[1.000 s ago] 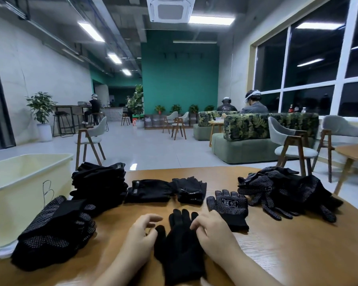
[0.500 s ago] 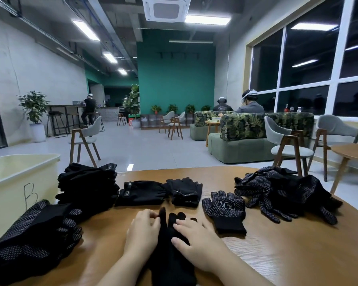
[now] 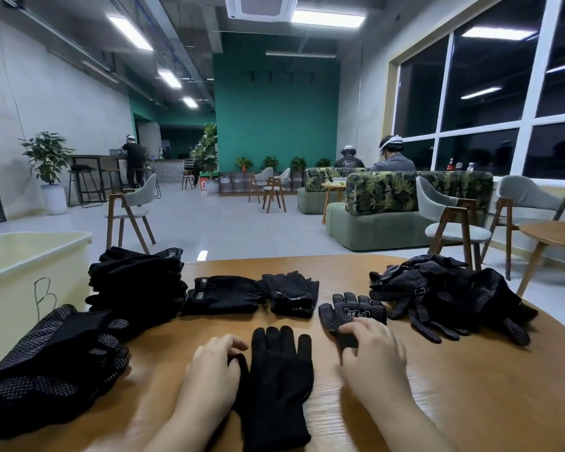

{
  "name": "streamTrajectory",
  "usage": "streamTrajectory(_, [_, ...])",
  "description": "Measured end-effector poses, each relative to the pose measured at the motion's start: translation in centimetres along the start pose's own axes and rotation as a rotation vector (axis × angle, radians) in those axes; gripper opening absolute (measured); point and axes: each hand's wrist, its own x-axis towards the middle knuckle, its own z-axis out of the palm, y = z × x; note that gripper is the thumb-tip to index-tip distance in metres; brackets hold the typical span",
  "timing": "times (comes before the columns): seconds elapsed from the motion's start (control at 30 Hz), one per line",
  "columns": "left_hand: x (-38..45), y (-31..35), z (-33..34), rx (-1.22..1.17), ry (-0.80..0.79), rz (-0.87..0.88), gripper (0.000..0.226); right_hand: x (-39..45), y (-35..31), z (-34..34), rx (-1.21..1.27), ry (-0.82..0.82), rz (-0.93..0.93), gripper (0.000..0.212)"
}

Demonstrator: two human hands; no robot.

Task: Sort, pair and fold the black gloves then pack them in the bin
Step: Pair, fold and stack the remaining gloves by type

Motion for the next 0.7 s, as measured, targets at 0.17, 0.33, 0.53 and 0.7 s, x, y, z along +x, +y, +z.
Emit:
streamTrajectory(0.17, [-0.1,0.3,-0.1,-0.048,0.131,-0.033,0.030,0.2,2.0,-1.0,-0.048,-0.216,0.165,0.042])
streamTrajectory(0.33, [-0.4,0.9,-0.6,0.182,0.222,0.051,0.028,0.4,2.8,-1.5,0.033,-0.227,0.140,0.021])
streamTrajectory(0.53, [-1.8,2.4,-0.3,0.063,-0.258,0.441,0.030,0.4,3.1,-1.1,0.354,-0.044,0.114,0.013])
streamTrajectory(0.7, [-2.9,3.6,0.8,0.389,-0.525,0.414,0.052,0.2,2.5,-1.4,0.539,0.088,0.091,0.010])
